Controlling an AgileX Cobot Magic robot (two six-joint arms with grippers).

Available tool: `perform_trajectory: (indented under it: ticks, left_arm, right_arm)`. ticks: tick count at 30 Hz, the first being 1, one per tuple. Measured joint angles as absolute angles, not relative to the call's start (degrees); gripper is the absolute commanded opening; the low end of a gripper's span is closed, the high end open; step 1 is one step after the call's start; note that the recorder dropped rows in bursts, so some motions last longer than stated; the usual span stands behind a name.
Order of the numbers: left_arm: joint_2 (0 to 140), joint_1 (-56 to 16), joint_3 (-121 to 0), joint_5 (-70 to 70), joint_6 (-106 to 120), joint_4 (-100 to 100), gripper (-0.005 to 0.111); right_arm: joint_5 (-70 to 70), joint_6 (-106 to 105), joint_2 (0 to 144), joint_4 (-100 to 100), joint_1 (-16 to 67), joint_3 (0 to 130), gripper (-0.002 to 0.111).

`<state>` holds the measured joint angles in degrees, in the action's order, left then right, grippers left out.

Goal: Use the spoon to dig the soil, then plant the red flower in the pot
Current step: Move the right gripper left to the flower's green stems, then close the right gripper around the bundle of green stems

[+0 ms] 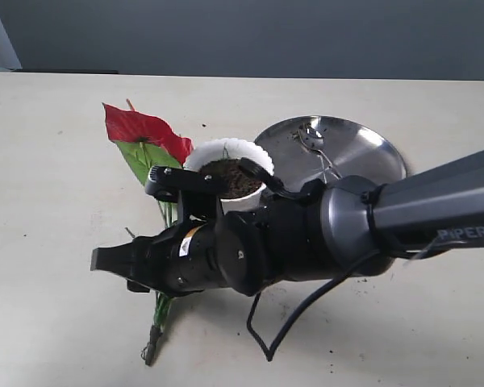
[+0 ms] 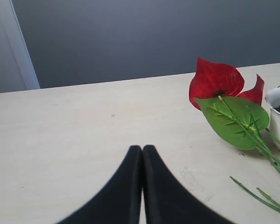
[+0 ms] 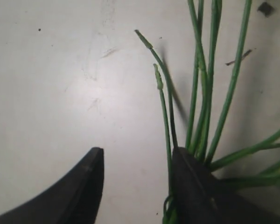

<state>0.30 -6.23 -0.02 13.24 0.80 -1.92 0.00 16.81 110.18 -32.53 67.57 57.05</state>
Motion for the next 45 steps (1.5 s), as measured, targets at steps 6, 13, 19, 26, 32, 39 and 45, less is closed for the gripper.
perform_trajectory:
  ticks: [6, 13, 19, 26, 32, 39, 45]
  left_arm:
    - [0.30, -6.23, -0.02, 13.24, 0.80, -1.92, 0.000]
    - [0.30, -6.23, -0.02, 13.24, 0.80, -1.92, 0.000]
    - [0.30, -6.23, -0.02, 13.24, 0.80, -1.92, 0.000]
    - [0.30, -6.23, -0.02, 13.24, 0.80, -1.92, 0.000]
    - [0.30, -6.23, -0.02, 13.24, 0.80, -1.92, 0.000]
    - [0.30, -6.23, -0.02, 13.24, 0.80, -1.92, 0.000]
    - [0.30, -6.23, -0.02, 13.24, 0.80, -1.92, 0.000]
  right_arm:
    - [0.00, 16.81, 108.17, -32.95, 67.57, 56.58, 0.045]
    - [2.60, 16.81, 108.05, -32.95, 65.06, 56.58, 0.045]
    - [3.34, 16.91, 108.05, -32.18, 64.29, 56.58, 0.045]
    - [5.85, 16.91, 108.05, -31.11, 63.42, 56.46, 0.045]
    - [4.59, 16.91, 108.05, -30.68, 62.95, 56.46, 0.045]
    - [3.29, 16.91, 111.05, -30.68, 62.95, 56.46, 0.045]
    - [2.66, 16.91, 111.40, -31.17, 62.95, 56.46, 0.045]
